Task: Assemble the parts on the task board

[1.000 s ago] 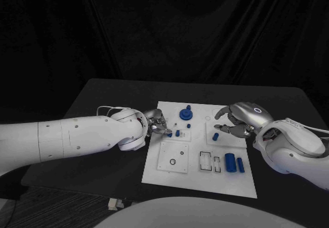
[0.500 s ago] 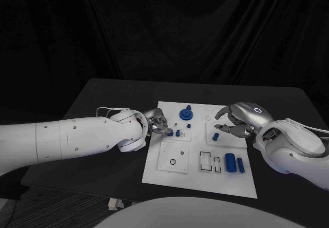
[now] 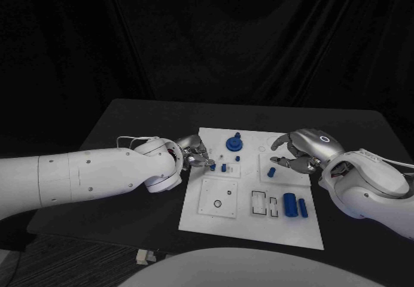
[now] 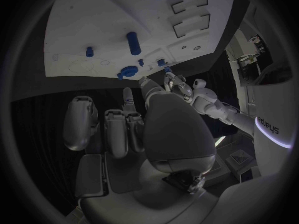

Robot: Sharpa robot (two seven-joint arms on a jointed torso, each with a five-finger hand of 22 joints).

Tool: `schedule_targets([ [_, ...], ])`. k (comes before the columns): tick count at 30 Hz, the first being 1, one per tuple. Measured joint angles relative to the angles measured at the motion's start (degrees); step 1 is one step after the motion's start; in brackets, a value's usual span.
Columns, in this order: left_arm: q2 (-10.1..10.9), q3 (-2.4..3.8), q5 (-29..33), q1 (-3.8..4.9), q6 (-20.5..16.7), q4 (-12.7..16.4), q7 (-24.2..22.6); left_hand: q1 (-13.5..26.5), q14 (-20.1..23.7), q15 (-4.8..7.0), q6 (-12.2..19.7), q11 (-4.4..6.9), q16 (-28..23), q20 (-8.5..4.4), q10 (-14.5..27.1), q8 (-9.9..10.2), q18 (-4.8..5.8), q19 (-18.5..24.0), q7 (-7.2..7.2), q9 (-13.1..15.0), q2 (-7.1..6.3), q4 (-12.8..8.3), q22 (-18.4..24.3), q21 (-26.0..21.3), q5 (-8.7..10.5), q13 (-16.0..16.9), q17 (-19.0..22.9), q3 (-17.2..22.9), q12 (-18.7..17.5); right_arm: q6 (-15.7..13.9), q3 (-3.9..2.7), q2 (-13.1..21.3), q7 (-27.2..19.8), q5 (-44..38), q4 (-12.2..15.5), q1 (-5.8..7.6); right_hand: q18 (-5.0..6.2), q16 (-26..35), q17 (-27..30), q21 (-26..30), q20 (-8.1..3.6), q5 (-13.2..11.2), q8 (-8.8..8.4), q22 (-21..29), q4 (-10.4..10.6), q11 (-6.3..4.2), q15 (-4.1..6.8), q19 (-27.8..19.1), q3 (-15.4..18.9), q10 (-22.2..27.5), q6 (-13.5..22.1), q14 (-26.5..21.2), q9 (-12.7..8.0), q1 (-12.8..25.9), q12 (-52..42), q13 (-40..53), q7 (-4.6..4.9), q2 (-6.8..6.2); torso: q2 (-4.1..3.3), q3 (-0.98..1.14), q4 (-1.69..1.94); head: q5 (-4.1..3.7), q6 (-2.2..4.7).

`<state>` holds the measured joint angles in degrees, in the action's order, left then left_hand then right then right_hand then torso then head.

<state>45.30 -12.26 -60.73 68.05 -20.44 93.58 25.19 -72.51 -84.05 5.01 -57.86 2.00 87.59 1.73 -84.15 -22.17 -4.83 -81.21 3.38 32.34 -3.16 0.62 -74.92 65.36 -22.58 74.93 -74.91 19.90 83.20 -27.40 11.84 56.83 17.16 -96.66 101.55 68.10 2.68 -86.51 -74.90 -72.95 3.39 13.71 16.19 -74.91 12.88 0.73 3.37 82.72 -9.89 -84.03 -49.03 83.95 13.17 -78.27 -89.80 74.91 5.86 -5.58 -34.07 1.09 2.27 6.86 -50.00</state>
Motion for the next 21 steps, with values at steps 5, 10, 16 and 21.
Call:
schedule_targets([
  [5,-0.55,0.01,-2.44,0.09,-0.01,-0.11,1.24,0.08,0.0,0.0,-0.01,0.0,0.26,0.0,0.0,0.0,0.0,0.0,0.01,0.07,-0.07,0.0,0.0,0.0,0.0,0.0,0.0,0.0,0.0,0.0,0.0,-0.03,0.0,0.0,-0.01,-0.01,0.0,0.0,0.0,0.0,0.0,0.0,0.0,0.0,0.0,0.0,0.0,0.0,0.0,0.0,0.0,0.0,0.0,0.0,0.0,0.0,0.0,0.0,0.01,0.01,0.0,-0.09,0.0],
  [10,-1.43,0.02,-4.55,0.14,0.96,-0.88,2.58,0.09,0.0,0.0,-0.03,0.0,0.26,0.0,0.0,0.0,0.0,0.0,0.02,0.07,-0.08,0.0,0.0,0.0,-0.27,0.0,0.0,0.0,0.0,-0.01,0.0,0.05,0.0,0.0,0.04,-0.02,0.0,0.0,0.0,0.0,0.0,0.0,0.0,0.0,0.0,0.0,0.0,0.0,0.0,0.0,0.0,0.0,0.0,0.0,0.0,0.0,0.0,0.0,0.02,0.01,0.0,-0.32,0.0],
  [16,-2.1,0.02,-6.12,0.14,3.05,-1.46,3.86,0.07,0.0,0.0,-0.11,0.0,0.26,0.0,0.0,0.11,0.0,0.0,0.1,0.07,-0.06,0.0,0.0,0.0,-0.35,0.0,0.0,0.0,0.0,-0.03,0.0,0.12,0.0,0.0,0.06,-0.06,0.0,0.0,0.0,0.0,0.0,0.0,0.0,0.01,0.0,0.0,0.0,0.0,0.0,0.0,0.0,0.0,0.0,0.0,0.0,0.0,0.0,0.0,0.07,0.05,-0.07,-0.3,0.0],
  [21,-2.31,0.01,-6.81,0.15,4.39,-1.81,4.44,0.06,0.0,0.0,-0.13,0.0,0.26,0.0,0.0,0.15,0.0,0.0,0.11,0.07,-0.05,0.0,0.01,-0.01,-0.35,0.0,0.01,0.0,0.0,-0.03,0.0,0.11,0.0,0.0,0.06,-0.28,0.0,0.0,0.0,0.0,0.0,0.0,0.0,0.01,0.0,0.0,0.0,0.0,0.0,0.0,0.0,0.0,0.01,0.0,0.0,0.0,0.0,0.0,0.05,0.05,-0.09,-0.26,0.0],
])
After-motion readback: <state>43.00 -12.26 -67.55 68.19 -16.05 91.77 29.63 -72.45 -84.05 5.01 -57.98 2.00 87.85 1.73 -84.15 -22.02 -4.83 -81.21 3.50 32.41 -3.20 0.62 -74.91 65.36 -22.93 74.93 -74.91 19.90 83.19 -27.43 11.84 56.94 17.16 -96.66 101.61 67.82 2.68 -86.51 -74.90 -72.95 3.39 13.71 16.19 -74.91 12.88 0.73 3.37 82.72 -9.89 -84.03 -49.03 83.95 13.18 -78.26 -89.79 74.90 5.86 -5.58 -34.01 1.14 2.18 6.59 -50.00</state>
